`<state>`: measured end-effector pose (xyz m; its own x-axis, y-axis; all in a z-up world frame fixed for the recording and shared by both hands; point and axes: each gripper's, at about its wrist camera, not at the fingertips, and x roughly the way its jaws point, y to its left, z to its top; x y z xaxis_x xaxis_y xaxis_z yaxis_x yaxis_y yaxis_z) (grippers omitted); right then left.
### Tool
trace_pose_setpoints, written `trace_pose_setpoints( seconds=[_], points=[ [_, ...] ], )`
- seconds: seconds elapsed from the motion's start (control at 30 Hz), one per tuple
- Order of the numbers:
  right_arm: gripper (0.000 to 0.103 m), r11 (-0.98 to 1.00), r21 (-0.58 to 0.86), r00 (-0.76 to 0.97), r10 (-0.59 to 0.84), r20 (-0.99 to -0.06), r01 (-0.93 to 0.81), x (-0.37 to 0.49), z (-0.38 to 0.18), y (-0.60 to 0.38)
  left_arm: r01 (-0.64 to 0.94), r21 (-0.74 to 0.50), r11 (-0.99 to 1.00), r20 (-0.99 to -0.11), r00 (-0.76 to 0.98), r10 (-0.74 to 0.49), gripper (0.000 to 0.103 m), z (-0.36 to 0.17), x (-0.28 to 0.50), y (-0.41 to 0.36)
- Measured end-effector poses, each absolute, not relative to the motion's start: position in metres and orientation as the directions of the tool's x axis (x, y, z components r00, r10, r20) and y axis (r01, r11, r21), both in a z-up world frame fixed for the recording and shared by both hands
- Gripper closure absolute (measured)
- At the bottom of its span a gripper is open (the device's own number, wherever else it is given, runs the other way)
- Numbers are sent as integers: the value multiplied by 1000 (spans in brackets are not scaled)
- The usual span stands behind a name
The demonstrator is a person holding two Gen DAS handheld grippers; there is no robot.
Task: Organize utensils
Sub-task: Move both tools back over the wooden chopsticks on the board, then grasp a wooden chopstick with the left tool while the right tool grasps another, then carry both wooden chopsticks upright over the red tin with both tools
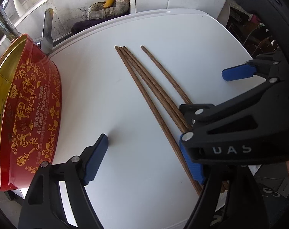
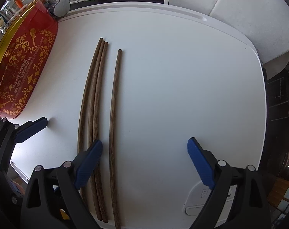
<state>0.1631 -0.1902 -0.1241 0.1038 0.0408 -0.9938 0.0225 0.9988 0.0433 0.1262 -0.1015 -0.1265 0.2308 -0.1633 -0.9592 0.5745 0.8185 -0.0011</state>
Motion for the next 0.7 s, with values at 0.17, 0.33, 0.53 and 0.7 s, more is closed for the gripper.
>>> trace_pose_setpoints(
  seconds=[0.17,0.33,0.53,0.7],
  points=[
    [14,999,47,114,48,-992,-11,158,-124,-185,563,-11,827,-959,227,-168,28,-126,124,-90],
    [93,998,58,112,62,-992,-35,147,-112,-182,547,-25,836,-964,208,-165,96,-117,125,-77],
    [94,995,93,118,90,-989,20,145,-110,-187,522,-69,850,-966,177,-187,97,-117,130,-75],
    [96,990,128,119,119,-986,66,141,-110,-194,514,-99,852,-963,165,-212,97,-111,129,-72]
  ],
)
